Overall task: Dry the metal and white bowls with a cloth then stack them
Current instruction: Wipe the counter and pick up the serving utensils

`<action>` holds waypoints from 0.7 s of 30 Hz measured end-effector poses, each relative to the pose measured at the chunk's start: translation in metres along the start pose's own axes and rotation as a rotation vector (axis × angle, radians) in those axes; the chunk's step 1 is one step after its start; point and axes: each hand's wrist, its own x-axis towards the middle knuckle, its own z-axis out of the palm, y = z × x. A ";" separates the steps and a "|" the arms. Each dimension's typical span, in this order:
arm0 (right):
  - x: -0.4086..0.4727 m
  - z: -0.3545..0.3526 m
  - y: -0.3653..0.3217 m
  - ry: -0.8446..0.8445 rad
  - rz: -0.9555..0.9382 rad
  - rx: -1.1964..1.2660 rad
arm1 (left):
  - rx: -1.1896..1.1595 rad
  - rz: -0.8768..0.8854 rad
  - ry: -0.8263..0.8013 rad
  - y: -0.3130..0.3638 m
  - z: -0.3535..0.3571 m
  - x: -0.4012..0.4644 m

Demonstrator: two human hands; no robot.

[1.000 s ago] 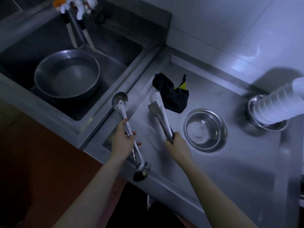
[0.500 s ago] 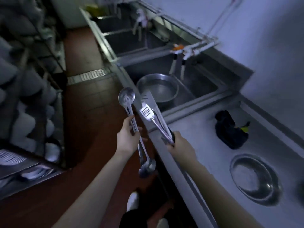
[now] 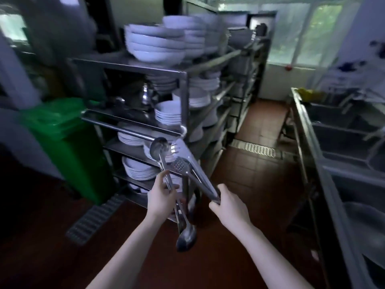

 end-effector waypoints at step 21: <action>0.365 0.088 -0.248 -0.013 -0.188 -0.082 | -0.156 -0.100 0.318 -0.046 -0.183 0.362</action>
